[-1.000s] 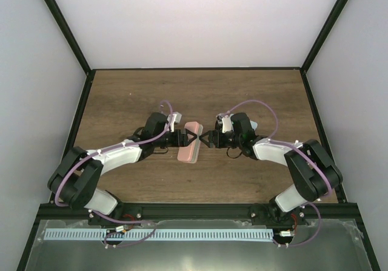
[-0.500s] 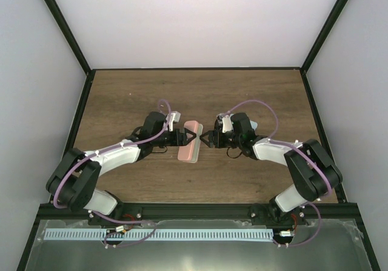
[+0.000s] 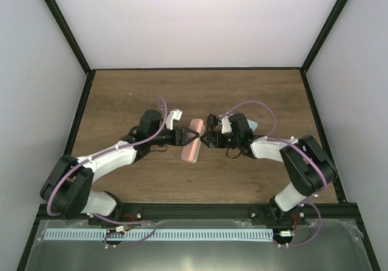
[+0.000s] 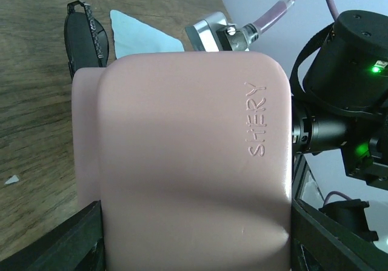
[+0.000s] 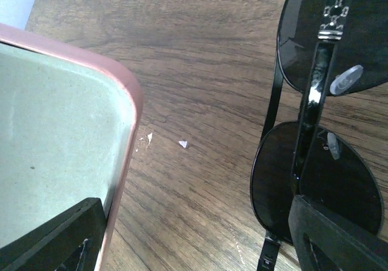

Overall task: Organize the sunglasses
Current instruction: Open the sunglasses case, then place the sunglasses case at the center of the board.

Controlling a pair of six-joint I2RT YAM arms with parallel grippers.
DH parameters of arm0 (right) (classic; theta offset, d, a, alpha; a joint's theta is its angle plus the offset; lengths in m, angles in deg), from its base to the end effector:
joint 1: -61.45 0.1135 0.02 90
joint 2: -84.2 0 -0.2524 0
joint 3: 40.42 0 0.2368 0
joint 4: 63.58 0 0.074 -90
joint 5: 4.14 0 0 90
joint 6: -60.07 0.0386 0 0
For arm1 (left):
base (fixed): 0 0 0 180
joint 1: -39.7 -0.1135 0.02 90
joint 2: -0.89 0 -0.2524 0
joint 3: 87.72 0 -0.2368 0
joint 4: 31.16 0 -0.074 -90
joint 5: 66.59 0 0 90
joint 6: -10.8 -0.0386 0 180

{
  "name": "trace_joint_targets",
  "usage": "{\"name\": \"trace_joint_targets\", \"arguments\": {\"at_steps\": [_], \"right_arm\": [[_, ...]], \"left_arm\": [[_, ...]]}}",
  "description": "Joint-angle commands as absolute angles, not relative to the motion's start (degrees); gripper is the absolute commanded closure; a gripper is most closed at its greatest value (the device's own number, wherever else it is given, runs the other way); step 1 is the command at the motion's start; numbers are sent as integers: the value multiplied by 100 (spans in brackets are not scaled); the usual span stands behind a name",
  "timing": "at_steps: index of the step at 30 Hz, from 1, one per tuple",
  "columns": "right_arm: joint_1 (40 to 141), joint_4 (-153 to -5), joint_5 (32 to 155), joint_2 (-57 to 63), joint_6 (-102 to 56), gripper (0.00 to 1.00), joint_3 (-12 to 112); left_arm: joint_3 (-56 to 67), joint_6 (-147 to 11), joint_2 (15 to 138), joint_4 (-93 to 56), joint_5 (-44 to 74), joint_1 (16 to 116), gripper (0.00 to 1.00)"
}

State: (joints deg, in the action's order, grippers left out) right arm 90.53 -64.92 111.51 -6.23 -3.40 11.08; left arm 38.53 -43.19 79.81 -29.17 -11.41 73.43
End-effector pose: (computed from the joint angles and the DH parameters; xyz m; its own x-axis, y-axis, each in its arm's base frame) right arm 0.2446 0.1551 0.1468 -0.8301 -0.0009 -0.5577 -0.3979 0.7016 0.5912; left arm 0.2205 -0.1737 0.2122 -0.8235 -0.0305 -0.5665 0.4873 0.4731 -0.7339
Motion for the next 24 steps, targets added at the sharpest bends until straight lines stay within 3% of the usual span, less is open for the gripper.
{"name": "trace_joint_targets", "arguments": {"at_steps": [1,13,24], "right_arm": [[9106,-6450,11086,-559,-397,14,1304],[9106,-6343,10883,510,-463,14,965],[9106,-6451,10644,615,-422,14,958]], "left_arm": [[3630,-4406,8013,-3080,-1546,7380,30],[3461,-4562,8633,-2717,-1343,7257,30],[3471,-4458,9267,-2857,-1593,6922,24]]}}
